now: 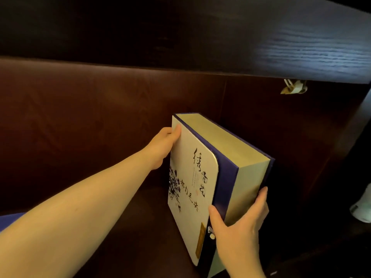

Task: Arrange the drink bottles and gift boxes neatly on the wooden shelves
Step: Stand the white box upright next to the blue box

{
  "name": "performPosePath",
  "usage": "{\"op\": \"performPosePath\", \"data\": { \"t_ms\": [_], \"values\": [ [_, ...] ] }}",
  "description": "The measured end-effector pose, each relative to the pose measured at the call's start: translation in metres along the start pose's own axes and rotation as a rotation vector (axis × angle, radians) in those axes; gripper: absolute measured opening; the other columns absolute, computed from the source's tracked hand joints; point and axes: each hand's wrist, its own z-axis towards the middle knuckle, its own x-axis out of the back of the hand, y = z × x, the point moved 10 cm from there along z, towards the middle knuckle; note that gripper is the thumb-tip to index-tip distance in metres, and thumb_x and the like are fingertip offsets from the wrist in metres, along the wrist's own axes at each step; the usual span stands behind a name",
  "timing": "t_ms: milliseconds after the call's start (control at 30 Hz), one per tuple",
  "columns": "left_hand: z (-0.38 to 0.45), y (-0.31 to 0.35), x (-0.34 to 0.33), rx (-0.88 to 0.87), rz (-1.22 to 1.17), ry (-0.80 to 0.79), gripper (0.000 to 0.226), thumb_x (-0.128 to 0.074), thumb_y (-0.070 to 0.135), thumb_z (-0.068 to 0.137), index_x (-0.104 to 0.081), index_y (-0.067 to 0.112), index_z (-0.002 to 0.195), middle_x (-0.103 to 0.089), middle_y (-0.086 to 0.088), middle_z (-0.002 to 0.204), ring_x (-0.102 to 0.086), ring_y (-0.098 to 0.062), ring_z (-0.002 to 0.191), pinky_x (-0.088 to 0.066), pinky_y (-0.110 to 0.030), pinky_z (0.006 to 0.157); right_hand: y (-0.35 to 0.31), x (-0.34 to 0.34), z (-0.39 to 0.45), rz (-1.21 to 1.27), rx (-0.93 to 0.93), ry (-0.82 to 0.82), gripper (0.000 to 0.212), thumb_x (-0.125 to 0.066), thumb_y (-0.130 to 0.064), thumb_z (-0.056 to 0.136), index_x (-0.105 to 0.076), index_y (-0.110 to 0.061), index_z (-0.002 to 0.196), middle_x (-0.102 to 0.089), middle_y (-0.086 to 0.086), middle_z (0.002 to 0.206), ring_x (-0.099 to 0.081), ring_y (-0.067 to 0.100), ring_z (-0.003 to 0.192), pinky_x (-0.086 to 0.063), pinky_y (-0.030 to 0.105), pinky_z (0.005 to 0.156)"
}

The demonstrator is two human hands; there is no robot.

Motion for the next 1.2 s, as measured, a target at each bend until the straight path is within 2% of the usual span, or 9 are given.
{"op": "performPosePath", "data": {
  "t_ms": [100,233,367,467,667,833,967,1100,1200],
  "values": [
    [-0.021,0.011,0.038,-0.037,0.034,0.039,0.047,-0.055,0.052,0.097,-0.049,0.027,0.136,-0.060,0.012,0.119,-0.054,-0.007,0.103,-0.039,-0.048,0.094,-0.008,-0.004,0.008,0.181,-0.019,-0.165,0.125,-0.086,-0.017,0.076,0.005,-0.045,0.157,-0.016,-0.017,0.161,-0.027,0.010,0.147,-0.039,0.043,0.112],
    [-0.066,0.024,0.091,-0.077,0.129,0.098,0.047,-0.070,0.039,0.090,-0.049,0.027,0.131,-0.061,0.004,0.120,-0.060,-0.013,0.105,-0.051,-0.040,0.079,-0.026,-0.011,0.011,0.373,-0.029,-0.343,0.110,-0.079,-0.002,0.080,-0.010,-0.037,0.159,-0.047,-0.030,0.130,-0.054,-0.023,0.107,-0.052,0.027,0.088],
    [-0.115,0.022,0.126,-0.078,0.118,0.116,0.053,-0.076,0.030,0.087,-0.044,0.030,0.129,-0.057,0.007,0.126,-0.058,-0.012,0.110,-0.054,-0.040,0.074,-0.050,-0.018,0.019,0.442,0.061,-0.500,0.113,-0.091,-0.036,0.060,-0.029,-0.034,0.154,-0.061,-0.012,0.137,-0.062,0.001,0.120,-0.060,0.027,0.085],
    [-0.148,0.016,0.140,-0.094,0.102,0.169,0.057,-0.079,0.028,0.085,-0.042,0.025,0.128,-0.060,0.006,0.122,-0.060,-0.010,0.108,-0.056,-0.038,0.074,-0.067,-0.025,0.019,0.497,0.024,-0.605,0.114,-0.097,-0.057,0.038,-0.045,-0.042,0.139,-0.071,-0.015,0.124,-0.067,0.005,0.114,-0.059,0.021,0.077],
    [-0.199,0.013,0.159,-0.127,0.169,0.284,0.056,-0.080,0.031,0.084,-0.041,0.016,0.121,-0.061,0.004,0.110,-0.064,-0.010,0.099,-0.060,-0.038,0.077,-0.058,-0.053,0.018,0.528,-0.083,-0.744,0.131,-0.103,-0.041,0.035,-0.042,-0.024,0.149,-0.074,-0.001,0.124,-0.071,0.018,0.112,-0.062,0.033,0.079],
    [-0.234,0.006,0.159,-0.123,0.256,0.296,0.051,-0.077,0.028,0.087,-0.039,0.013,0.118,-0.061,0.004,0.108,-0.066,-0.011,0.096,-0.063,-0.036,0.075,-0.037,-0.067,0.006,0.569,-0.192,-0.822,0.091,-0.074,0.003,0.065,-0.044,-0.012,0.149,-0.068,0.015,0.132,-0.064,0.032,0.120,-0.062,0.031,0.075],
    [-0.250,0.000,0.163,-0.119,0.247,0.304,0.051,-0.078,0.027,0.086,-0.038,0.016,0.115,-0.062,0.002,0.111,-0.068,-0.012,0.096,-0.064,-0.036,0.074,-0.038,-0.073,-0.003,0.563,-0.195,-0.867,0.106,-0.094,-0.012,0.048,-0.049,-0.008,0.144,-0.074,0.012,0.121,-0.070,0.030,0.113,-0.062,0.040,0.083],
    [-0.258,-0.001,0.168,-0.157,0.278,0.286,0.062,-0.082,0.031,0.081,-0.038,0.021,0.123,-0.057,0.004,0.121,-0.069,-0.015,0.097,-0.064,-0.036,0.075,-0.045,-0.073,-0.012,0.610,-0.226,-0.900,0.068,-0.069,0.002,0.065,-0.058,-0.011,0.131,-0.079,0.003,0.105,-0.075,0.020,0.099,-0.062,0.031,0.072],
    [-0.250,-0.008,0.175,-0.095,0.297,0.170,0.096,-0.089,0.036,0.071,-0.030,0.029,0.146,-0.048,0.004,0.141,-0.067,-0.019,0.108,-0.059,-0.044,0.090,-0.036,-0.075,-0.023,0.568,-0.250,-0.917,0.066,-0.074,-0.001,0.061,-0.063,-0.014,0.125,-0.078,0.005,0.111,-0.074,0.020,0.101,-0.061,0.030,0.074]
  ]
}}
